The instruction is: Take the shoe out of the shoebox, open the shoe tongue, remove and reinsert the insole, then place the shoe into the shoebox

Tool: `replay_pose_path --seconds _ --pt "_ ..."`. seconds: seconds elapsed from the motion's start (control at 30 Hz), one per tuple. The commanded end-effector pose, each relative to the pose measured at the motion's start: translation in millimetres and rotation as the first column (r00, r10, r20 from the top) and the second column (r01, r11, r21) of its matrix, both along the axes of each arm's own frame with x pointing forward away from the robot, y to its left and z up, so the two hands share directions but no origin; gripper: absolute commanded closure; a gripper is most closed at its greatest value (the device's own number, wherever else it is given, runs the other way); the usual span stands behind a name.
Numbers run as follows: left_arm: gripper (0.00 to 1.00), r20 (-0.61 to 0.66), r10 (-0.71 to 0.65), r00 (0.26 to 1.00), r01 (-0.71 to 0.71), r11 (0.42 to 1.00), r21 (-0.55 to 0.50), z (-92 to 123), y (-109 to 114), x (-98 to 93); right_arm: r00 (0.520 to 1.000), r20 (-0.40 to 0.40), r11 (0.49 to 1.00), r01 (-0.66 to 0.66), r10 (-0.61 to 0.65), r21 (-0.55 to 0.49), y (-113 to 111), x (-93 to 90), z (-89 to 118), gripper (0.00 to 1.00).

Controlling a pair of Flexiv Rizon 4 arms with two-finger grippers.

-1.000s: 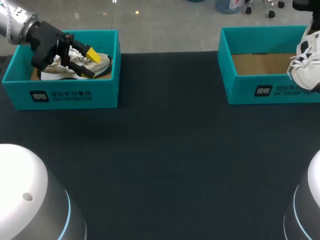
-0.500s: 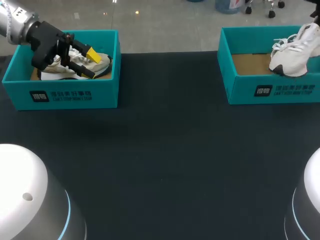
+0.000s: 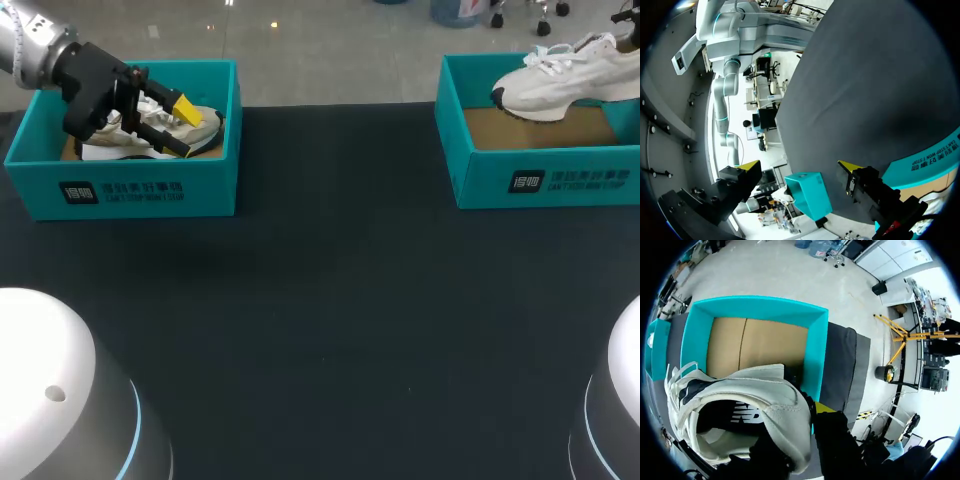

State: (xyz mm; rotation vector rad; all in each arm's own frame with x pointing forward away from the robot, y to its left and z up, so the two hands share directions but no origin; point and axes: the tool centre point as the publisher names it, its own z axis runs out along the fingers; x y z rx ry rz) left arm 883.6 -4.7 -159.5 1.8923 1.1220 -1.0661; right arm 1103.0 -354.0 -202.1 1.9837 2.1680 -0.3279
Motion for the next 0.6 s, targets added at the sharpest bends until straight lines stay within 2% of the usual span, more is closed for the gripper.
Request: replay_pose_path --seconds 0.03,0.3,0.6 --pt "0.0 0.001 -0.001 1.0 0.001 1.0 0.003 0 0 0.1 0.997 0.028 0.997 0.068 -0.067 -0.02 4 -3.0 1 1.0" --pt "0.0 0.001 -0.001 1.0 0.001 1.0 0.003 0 0 0.1 0.997 0.028 0.997 0.068 -0.067 -0.02 4 -3.0 1 1.0" --pt "0.0 0.001 -0.001 1.0 0.001 1.0 0.003 0 0 0.1 0.974 0.039 0.974 0.22 -0.222 0.044 -22 -17.1 -11 1.0"
